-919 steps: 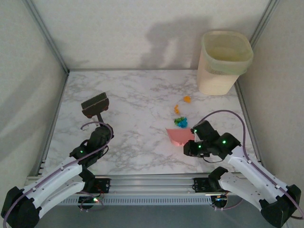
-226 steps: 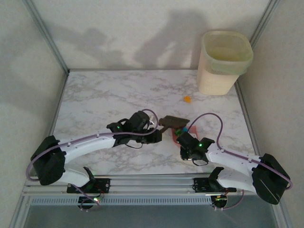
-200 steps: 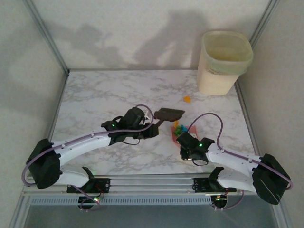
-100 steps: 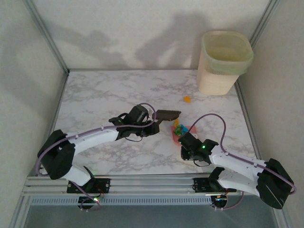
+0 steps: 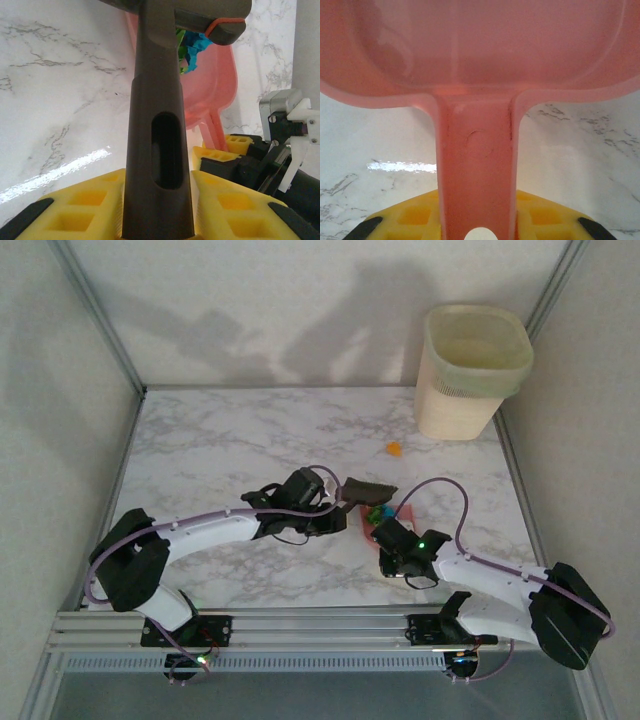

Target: Sweep away the paper scraps from the table

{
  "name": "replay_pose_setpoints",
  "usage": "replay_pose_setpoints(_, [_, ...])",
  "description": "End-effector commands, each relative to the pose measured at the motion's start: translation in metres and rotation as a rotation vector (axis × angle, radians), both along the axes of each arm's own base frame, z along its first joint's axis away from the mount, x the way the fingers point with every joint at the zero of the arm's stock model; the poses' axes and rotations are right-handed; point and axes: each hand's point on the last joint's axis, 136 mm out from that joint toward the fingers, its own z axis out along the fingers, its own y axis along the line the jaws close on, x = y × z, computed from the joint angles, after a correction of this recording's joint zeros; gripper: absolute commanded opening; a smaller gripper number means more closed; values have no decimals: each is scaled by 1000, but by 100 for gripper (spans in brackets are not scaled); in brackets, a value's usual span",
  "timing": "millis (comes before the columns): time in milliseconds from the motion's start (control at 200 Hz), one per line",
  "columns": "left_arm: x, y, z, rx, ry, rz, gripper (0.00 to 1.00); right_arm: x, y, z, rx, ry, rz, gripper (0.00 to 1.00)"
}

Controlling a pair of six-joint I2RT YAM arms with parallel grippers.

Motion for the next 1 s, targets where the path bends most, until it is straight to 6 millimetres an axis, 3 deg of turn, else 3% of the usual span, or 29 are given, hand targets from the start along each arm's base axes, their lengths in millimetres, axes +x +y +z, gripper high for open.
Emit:
replay_pose_setpoints(0, [-12,-6,5,-37,-10,-55,0,-3,-8,-1,-29,15,-15,0])
replay_pose_setpoints(631, [-51,5,20,-114,-16,-138,0,-1,-16,3,-32,-12,-52,0])
replay_pose_setpoints(996, [-68,-9,20,-135,-1,-173,0,-1,-17,6,-9,-31,-65,0])
